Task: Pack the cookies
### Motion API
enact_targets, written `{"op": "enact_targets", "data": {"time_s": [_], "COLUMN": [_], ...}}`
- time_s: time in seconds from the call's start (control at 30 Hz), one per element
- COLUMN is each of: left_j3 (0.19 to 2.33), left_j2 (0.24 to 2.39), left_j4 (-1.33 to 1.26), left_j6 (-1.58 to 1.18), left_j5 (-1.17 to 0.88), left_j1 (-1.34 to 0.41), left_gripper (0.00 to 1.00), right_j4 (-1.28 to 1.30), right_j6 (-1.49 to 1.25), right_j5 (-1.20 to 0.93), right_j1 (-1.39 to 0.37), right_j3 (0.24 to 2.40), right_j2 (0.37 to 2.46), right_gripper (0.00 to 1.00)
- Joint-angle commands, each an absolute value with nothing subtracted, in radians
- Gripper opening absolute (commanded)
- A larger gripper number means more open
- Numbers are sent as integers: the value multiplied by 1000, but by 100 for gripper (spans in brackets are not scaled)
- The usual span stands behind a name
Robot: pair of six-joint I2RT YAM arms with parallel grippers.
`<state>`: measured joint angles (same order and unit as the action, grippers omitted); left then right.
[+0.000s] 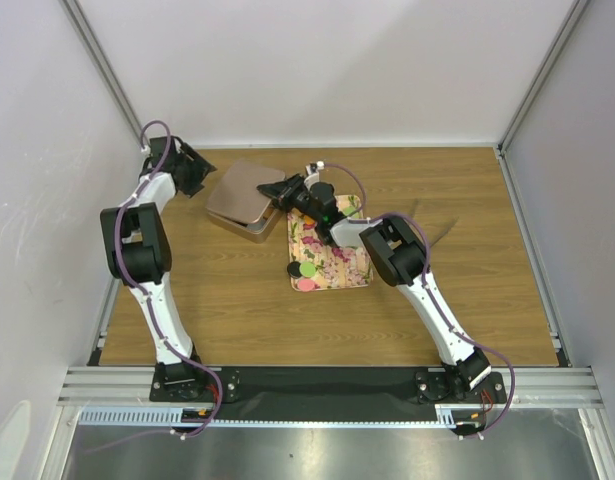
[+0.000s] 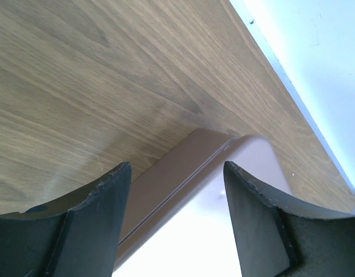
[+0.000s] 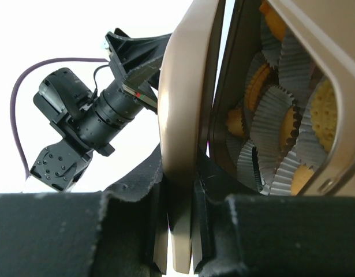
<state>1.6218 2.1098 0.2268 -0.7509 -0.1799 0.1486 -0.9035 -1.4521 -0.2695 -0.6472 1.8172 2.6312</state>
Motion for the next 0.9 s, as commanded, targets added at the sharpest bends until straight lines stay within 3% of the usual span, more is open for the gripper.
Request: {"op": "enact_targets", "data": {"time_s": [0.0, 0.27, 0.57, 0.87], "left_j3": [1690, 1732, 1798, 1830], "left_j2": [2121, 2149, 2189, 2221], "left_j4": [230, 253, 302, 318], "left_j6": [-718, -698, -647, -620], "left_j5": [-195, -202, -189, -196], "left_j1": [137, 124, 91, 80], "left_gripper": [71, 71, 71, 70], "right_j4": [-963, -985, -1034, -1058], "right_j6": [-1462, -1482, -1506, -1506], "right_j5": [-258, -252, -249, -255], "right_j1": [-653, -647, -635, -624], "right_j3": [1810, 1767, 1727, 1664], "right_j2": [2617, 2609, 2594, 2563], "right_gripper": [6, 7, 22, 30]}}
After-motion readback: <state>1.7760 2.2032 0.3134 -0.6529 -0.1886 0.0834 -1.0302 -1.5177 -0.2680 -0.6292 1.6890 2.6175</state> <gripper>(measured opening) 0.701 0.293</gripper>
